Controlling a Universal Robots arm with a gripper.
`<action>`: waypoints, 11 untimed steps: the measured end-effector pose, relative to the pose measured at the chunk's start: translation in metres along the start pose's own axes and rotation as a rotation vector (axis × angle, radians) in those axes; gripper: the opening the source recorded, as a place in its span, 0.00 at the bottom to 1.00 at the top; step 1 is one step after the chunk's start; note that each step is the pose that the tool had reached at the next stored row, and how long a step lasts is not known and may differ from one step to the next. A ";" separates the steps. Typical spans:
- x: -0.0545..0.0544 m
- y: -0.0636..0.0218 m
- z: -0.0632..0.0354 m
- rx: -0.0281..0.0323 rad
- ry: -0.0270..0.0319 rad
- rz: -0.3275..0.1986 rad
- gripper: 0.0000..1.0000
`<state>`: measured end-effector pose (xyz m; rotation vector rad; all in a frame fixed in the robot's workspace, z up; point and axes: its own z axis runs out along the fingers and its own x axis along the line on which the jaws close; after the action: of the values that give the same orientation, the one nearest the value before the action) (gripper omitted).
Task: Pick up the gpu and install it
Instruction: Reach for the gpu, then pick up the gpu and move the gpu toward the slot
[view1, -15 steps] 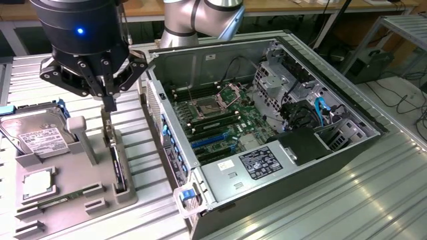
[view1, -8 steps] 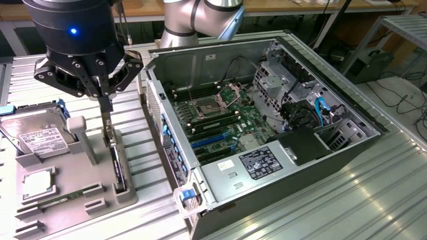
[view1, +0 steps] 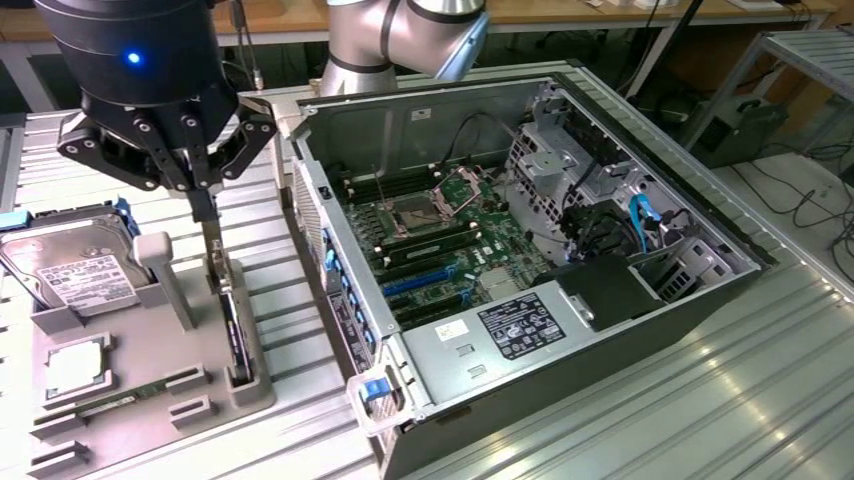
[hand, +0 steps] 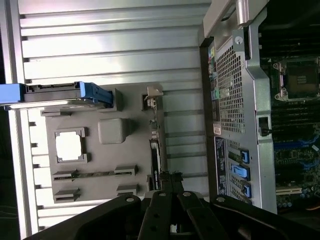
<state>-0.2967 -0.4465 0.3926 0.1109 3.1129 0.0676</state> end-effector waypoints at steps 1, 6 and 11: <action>0.002 -0.0001 0.0000 0.0000 0.0000 0.000 0.11; 0.003 -0.0002 -0.0001 0.0000 0.0000 0.000 0.11; 0.003 -0.0002 -0.0001 0.0000 0.0000 0.000 0.11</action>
<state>-0.2995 -0.4465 0.3926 0.1108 3.1129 0.0677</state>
